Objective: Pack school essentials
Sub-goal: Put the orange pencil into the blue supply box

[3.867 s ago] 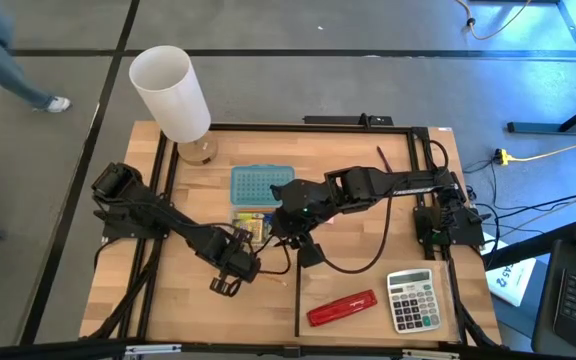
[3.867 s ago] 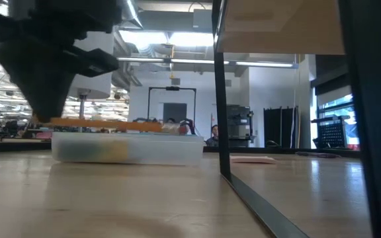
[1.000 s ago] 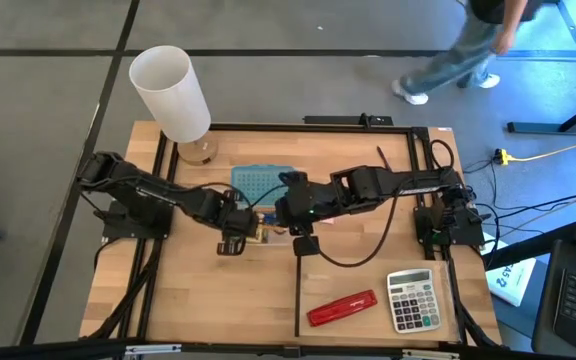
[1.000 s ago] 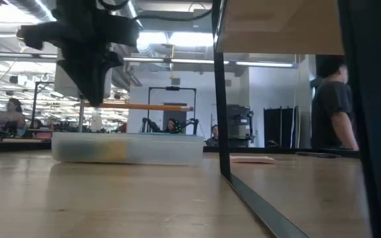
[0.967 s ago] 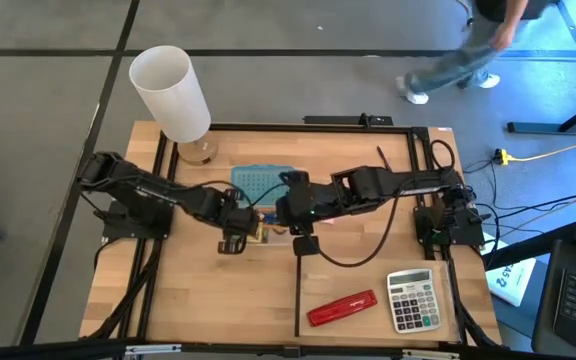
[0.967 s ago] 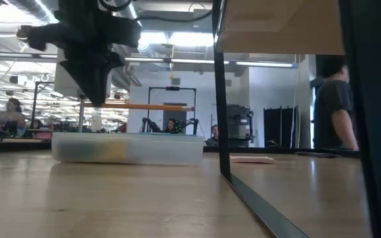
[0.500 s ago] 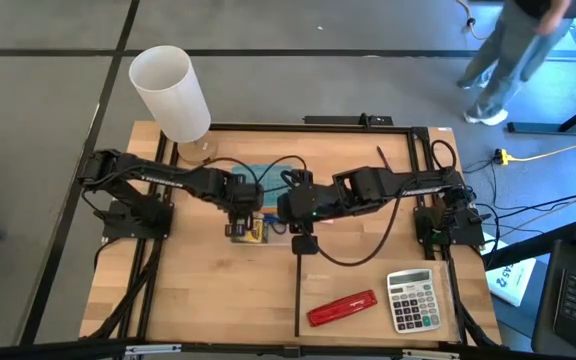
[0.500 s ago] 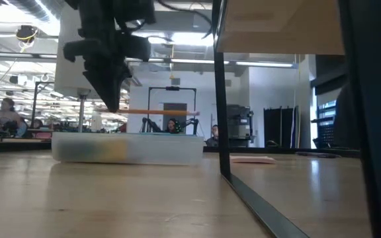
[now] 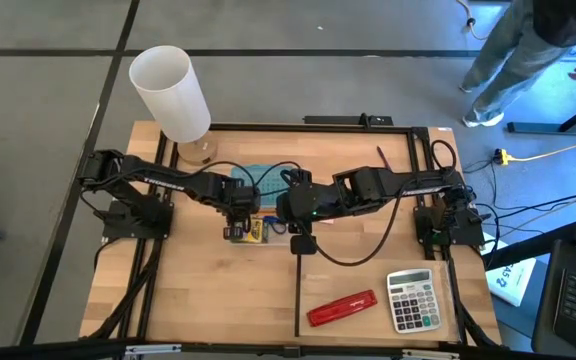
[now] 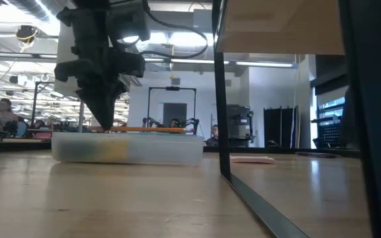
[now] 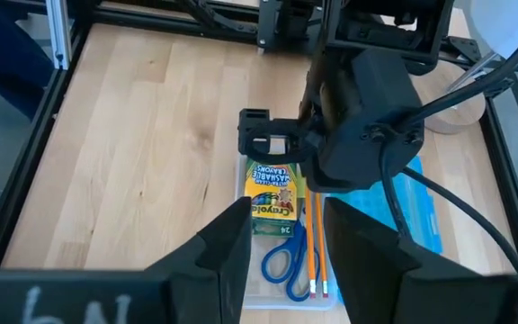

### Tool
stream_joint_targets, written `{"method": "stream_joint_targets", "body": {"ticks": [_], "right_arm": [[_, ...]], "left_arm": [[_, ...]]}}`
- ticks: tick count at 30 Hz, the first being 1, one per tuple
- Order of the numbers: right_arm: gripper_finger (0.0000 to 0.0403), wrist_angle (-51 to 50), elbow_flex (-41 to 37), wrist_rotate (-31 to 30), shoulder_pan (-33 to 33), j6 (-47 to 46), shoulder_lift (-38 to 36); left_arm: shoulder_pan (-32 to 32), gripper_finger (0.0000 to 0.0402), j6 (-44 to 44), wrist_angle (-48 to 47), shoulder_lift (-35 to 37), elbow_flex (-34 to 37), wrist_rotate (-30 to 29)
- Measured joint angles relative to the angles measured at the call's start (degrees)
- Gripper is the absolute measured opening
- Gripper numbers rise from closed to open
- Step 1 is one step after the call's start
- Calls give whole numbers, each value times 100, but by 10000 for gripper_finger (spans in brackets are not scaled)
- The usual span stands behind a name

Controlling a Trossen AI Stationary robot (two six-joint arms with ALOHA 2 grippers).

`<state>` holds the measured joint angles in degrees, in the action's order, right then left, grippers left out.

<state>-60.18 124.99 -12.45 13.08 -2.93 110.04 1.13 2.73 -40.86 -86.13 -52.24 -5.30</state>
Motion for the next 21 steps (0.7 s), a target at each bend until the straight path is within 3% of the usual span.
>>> {"method": "stream_joint_targets", "body": {"ticks": [15, 21], "right_arm": [[142, 0, 0, 0, 0, -5, 0], [142, 0, 0, 0, 0, -5, 0]], "left_arm": [[0, 18, -110, 459, -2, 291, -11], [-2, 36, -96, 471, -2, 319, -13]]}}
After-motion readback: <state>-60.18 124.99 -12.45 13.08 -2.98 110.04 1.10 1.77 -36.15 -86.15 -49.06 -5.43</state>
